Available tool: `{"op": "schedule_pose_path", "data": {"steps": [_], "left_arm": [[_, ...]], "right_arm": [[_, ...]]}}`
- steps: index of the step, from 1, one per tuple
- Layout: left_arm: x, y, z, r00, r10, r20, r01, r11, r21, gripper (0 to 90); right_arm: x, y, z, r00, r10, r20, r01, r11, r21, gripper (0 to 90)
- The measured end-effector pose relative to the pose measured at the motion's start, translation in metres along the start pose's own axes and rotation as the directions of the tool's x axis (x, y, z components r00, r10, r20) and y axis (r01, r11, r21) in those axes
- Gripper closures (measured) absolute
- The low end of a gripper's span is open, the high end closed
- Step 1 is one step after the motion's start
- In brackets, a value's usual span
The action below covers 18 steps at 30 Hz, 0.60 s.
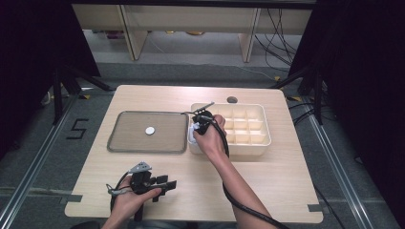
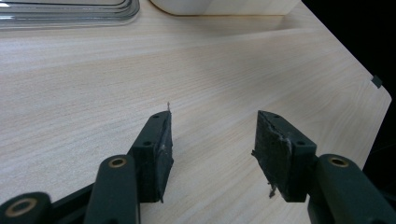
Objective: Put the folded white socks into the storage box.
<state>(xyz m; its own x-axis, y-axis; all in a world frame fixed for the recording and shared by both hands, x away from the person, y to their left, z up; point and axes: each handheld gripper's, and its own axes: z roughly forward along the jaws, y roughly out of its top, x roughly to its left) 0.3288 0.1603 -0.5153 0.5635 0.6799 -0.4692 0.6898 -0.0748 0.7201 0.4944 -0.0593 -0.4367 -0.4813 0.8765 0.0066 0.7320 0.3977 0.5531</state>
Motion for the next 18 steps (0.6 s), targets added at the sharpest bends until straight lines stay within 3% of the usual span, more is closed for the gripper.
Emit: {"op": "schedule_pose_path", "data": {"steps": [18], "left_arm": [[-0.0002,-0.0001,0.0000,1.0000,0.002,-0.002,-0.002,1.0000,0.001,45.9]], "right_arm": [[0.0015,-0.0033,0.0010,0.9998,-0.016,0.009,0.016,1.000,-0.011,72.1]]}}
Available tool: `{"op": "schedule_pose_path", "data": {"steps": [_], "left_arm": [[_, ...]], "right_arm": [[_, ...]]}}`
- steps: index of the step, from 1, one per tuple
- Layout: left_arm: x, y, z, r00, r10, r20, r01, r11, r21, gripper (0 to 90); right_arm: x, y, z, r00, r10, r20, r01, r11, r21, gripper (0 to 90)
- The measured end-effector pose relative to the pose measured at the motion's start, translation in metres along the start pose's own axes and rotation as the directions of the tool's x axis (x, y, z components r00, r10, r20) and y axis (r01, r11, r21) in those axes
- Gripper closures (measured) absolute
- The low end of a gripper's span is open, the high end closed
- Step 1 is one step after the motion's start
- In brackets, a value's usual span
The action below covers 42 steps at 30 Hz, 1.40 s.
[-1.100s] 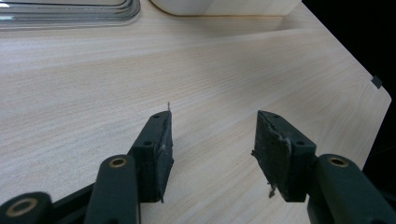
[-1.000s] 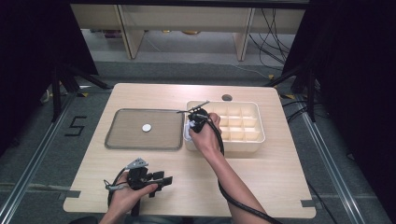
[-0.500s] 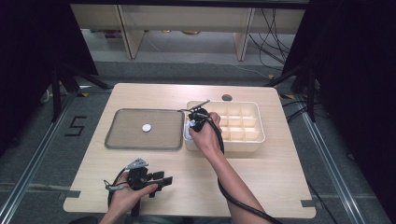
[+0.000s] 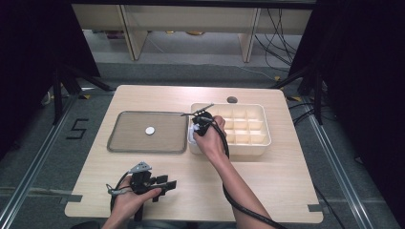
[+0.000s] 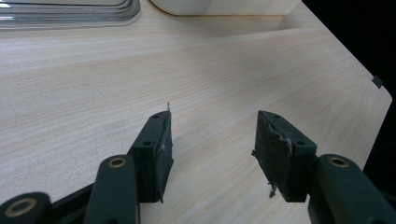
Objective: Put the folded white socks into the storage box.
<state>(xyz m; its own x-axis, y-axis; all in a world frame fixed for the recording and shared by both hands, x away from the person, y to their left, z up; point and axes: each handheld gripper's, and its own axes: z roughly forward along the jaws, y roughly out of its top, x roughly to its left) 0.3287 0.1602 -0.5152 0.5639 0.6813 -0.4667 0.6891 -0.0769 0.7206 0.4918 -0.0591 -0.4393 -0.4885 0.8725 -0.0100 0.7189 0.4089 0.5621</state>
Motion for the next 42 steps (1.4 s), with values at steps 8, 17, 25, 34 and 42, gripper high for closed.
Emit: {"op": "schedule_pose_path", "data": {"steps": [8,17,25,34,42], "left_arm": [[0.000,0.000,0.000,1.0000,-0.004,-0.002,0.004,1.0000,-0.005,45.8],[0.000,0.001,-0.001,1.0000,-0.008,-0.002,0.008,1.0000,-0.003,45.8],[0.002,0.001,-0.001,0.9999,-0.011,-0.002,0.011,0.9999,-0.005,45.8],[0.002,0.001,-0.002,0.9999,-0.013,-0.004,0.013,0.9999,-0.004,45.8],[0.002,0.001,-0.002,0.9999,-0.012,-0.012,0.012,0.9999,-0.008,45.7]], "right_arm": [[0.001,-0.001,0.000,0.9997,0.024,-0.001,-0.024,1.000,0.002,72.1],[-0.004,-0.001,0.000,0.9960,0.080,-0.040,-0.080,0.997,0.004,69.1],[-0.015,-0.001,-0.002,0.9883,0.131,-0.078,-0.132,0.991,-0.001,51.8],[-0.022,0.001,-0.012,0.9707,0.201,-0.131,-0.205,0.979,-0.015,46.7],[-0.025,0.000,-0.022,0.9723,0.181,-0.148,-0.180,0.983,0.016,74.9]]}}
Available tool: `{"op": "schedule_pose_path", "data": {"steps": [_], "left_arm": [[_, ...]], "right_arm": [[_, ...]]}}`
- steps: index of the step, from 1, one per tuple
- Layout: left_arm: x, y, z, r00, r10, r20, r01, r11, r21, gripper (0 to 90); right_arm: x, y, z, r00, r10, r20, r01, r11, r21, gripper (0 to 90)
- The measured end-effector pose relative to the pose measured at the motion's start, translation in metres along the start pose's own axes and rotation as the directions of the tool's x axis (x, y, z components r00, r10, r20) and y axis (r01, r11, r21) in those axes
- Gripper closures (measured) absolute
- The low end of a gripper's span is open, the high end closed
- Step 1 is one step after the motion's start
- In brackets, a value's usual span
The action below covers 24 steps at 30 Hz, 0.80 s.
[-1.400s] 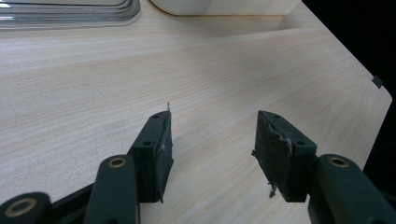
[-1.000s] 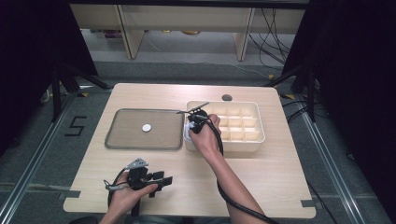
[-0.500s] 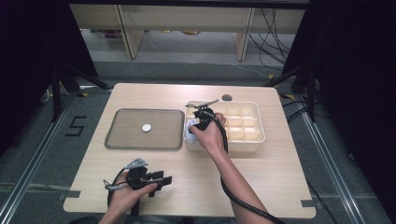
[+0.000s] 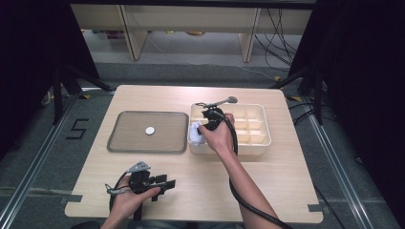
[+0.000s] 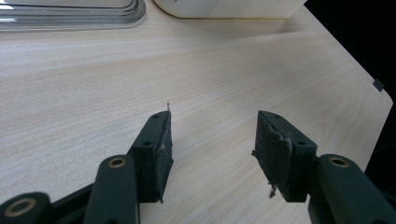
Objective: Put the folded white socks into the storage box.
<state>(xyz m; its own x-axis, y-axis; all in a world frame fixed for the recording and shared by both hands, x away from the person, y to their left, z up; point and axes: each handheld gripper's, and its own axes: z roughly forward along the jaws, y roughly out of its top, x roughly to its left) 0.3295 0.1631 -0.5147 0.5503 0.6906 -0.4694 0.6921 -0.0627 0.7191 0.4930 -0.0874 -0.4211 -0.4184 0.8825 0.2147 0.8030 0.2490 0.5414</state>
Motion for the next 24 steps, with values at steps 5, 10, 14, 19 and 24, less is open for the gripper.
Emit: {"op": "schedule_pose_path", "data": {"steps": [5,10,14,19,24], "left_arm": [[0.000,0.000,0.000,1.0000,-0.001,0.006,0.001,1.0000,-0.001,45.8],[0.001,0.000,0.000,1.0000,0.006,-0.002,-0.006,1.0000,-0.004,45.8],[0.002,0.000,0.000,1.0000,0.003,-0.002,-0.003,1.0000,-0.002,45.8],[0.001,-0.001,0.000,1.0000,-0.002,0.007,0.002,1.0000,-0.002,45.8],[0.000,-0.001,0.000,1.0000,0.001,-0.002,-0.001,1.0000,-0.001,45.8]], "right_arm": [[0.001,0.001,0.004,0.9998,-0.012,-0.014,0.012,1.000,0.004,80.3],[0.000,0.000,0.009,0.9999,-0.008,-0.011,0.008,1.000,0.019,81.5],[0.002,0.000,0.010,1.0000,-0.008,-0.006,0.008,0.999,0.031,82.1],[0.003,0.000,0.014,1.0000,-0.004,-0.007,0.005,0.999,0.041,82.6],[0.001,0.000,0.015,0.9999,0.001,-0.014,0.000,0.998,0.056,82.8]]}}
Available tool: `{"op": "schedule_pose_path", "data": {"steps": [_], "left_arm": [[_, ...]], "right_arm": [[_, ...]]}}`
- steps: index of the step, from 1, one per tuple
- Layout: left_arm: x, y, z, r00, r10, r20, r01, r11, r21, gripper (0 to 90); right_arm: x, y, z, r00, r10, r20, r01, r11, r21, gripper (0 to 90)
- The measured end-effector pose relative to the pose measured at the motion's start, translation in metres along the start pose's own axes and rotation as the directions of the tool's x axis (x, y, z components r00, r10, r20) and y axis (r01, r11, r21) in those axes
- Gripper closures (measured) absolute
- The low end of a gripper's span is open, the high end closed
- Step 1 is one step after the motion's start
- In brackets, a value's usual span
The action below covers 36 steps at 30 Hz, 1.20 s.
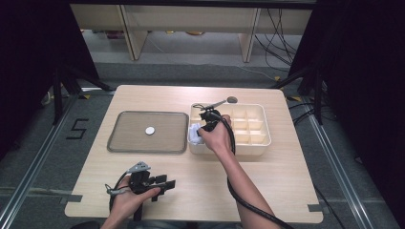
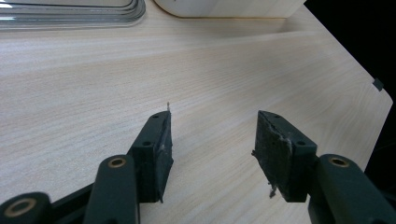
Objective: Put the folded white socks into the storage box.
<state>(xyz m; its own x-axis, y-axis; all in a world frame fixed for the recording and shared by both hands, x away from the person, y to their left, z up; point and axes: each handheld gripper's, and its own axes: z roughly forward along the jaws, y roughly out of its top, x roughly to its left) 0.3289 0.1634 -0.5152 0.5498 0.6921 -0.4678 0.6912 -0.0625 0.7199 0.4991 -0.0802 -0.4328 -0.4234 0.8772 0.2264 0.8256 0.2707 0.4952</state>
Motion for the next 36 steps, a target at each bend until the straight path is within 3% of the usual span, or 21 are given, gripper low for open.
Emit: {"op": "schedule_pose_path", "data": {"steps": [5,6,7,12,17,18,24,28,32,36], "left_arm": [[0.000,0.000,0.000,1.0000,0.000,0.002,0.000,1.0000,0.006,45.8],[0.000,0.000,0.000,1.0000,-0.001,0.001,0.001,1.0000,0.006,45.8],[0.000,0.000,0.000,1.0000,-0.001,0.002,0.001,1.0000,0.006,45.8],[0.000,0.000,0.000,1.0000,0.002,0.008,-0.002,1.0000,0.007,45.8],[-0.001,0.000,0.001,0.9999,-0.003,0.011,0.003,1.0000,0.007,45.7],[-0.001,0.000,0.001,0.9999,0.000,0.013,0.000,1.0000,-0.001,45.8],[-0.001,0.000,0.000,1.0000,-0.002,0.008,0.002,1.0000,0.006,45.7],[-0.001,0.000,0.001,0.9999,-0.001,0.013,0.001,1.0000,0.000,45.7],[-0.001,0.000,0.000,1.0000,0.003,0.009,-0.003,1.0000,-0.001,45.8],[-0.002,0.000,-0.001,0.9995,-0.021,0.024,0.020,0.9997,0.013,45.8]], "right_arm": [[-0.001,0.000,0.002,0.9999,-0.014,-0.003,0.014,1.000,-0.002,83.0],[0.001,0.000,0.002,0.9998,0.019,-0.001,-0.019,1.000,0.008,83.0],[0.000,0.000,0.003,0.9999,-0.009,-0.006,0.009,1.000,0.002,83.2],[0.002,0.000,0.004,0.9999,0.009,-0.014,-0.008,1.000,0.027,83.4],[0.000,0.000,0.006,0.9996,-0.026,-0.005,0.026,0.999,0.020,83.5],[0.002,0.000,0.006,1.0000,0.003,-0.005,-0.002,0.999,0.040,83.6],[0.000,0.001,0.008,0.9997,-0.021,-0.011,0.021,0.999,0.032,83.7],[0.002,0.000,0.009,1.0000,-0.002,-0.008,0.003,0.999,0.046,83.8],[-0.001,-0.001,0.011,0.9989,-0.044,-0.014,0.044,0.998,0.040,84.0],[0.001,-0.003,0.016,0.9995,-0.029,-0.010,0.030,0.996,0.088,84.2]]}}
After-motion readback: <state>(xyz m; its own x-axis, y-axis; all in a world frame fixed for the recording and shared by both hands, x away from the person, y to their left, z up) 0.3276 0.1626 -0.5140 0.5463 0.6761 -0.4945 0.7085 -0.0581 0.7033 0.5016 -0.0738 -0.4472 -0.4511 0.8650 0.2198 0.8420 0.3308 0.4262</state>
